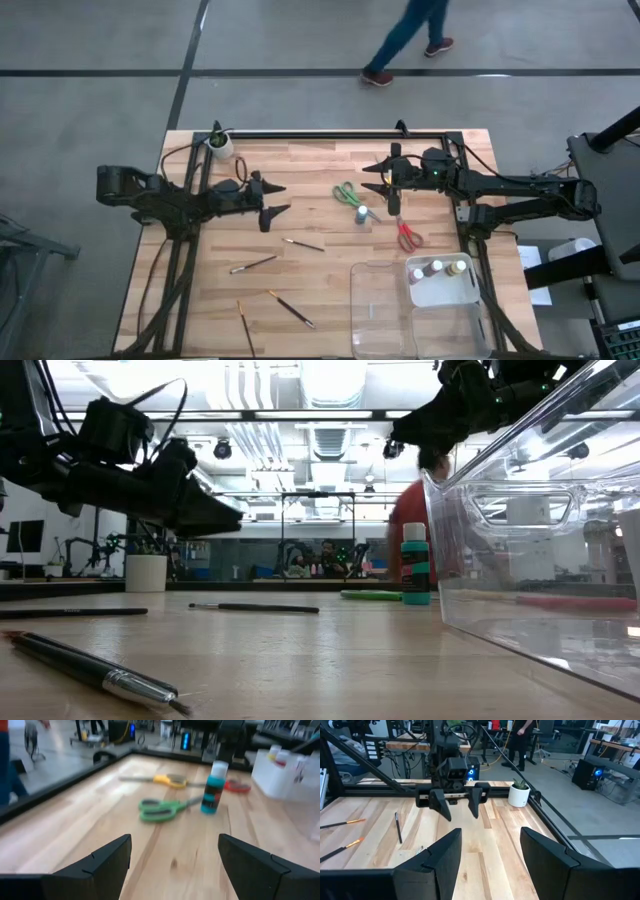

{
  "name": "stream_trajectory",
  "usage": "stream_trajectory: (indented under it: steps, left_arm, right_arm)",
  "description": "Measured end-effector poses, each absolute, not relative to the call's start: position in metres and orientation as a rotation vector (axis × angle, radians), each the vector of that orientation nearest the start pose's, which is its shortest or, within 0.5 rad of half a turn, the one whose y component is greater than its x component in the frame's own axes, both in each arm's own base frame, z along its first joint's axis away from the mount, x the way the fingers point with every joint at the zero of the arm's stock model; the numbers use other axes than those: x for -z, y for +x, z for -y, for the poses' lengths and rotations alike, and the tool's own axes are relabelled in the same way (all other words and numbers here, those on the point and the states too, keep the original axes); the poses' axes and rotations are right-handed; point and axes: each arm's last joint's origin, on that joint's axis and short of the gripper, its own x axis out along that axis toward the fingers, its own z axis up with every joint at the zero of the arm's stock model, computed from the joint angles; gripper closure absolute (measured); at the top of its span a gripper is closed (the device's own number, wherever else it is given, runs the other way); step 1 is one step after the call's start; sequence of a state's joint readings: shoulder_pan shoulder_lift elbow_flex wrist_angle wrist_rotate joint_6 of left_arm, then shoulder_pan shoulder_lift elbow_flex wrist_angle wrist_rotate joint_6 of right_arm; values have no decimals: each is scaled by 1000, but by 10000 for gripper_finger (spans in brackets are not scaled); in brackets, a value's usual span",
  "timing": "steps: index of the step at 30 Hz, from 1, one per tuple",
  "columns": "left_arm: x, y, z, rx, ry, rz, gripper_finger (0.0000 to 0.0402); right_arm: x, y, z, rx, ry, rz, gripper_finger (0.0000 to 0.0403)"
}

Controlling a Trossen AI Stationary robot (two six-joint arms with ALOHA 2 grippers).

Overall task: Pick & Place Paint Supplies
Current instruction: Put the blue paint bottle into the white bin

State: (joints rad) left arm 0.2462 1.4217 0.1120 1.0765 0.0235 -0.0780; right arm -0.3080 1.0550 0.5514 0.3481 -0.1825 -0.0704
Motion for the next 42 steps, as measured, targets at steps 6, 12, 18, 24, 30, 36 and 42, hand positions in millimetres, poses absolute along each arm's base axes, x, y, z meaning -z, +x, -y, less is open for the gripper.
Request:
stream_trajectory:
  steps: [6, 12, 18, 24, 30, 36, 42]
  left_arm:
    - [-106, 186, -46, -235, -129, -380, 98]
    - [-101, 184, -46, -237, -138, -449, 98]
    - [-102, 185, -46, -260, -133, -446, 98]
    - [-101, 184, -46, -259, -133, -453, 98]
    - [-101, 184, -46, -259, -133, -454, 98]
    - [-101, 185, -46, -259, -132, -448, 98]
    - [-101, 185, -46, -260, -133, -448, 98]
  right_arm:
    - [-253, 219, 64, 120, -32, -155, 202]
    - [-253, 219, 64, 120, -33, -155, 202]
    - [-253, 219, 64, 120, -32, -155, 202]
    - [-253, 219, 64, 120, -32, -155, 202]
    - [-253, 219, 64, 120, -33, -155, 202]
    - [-252, 219, 64, 122, -29, -157, 202]
    - [-251, 219, 64, 135, 135, -162, 202]
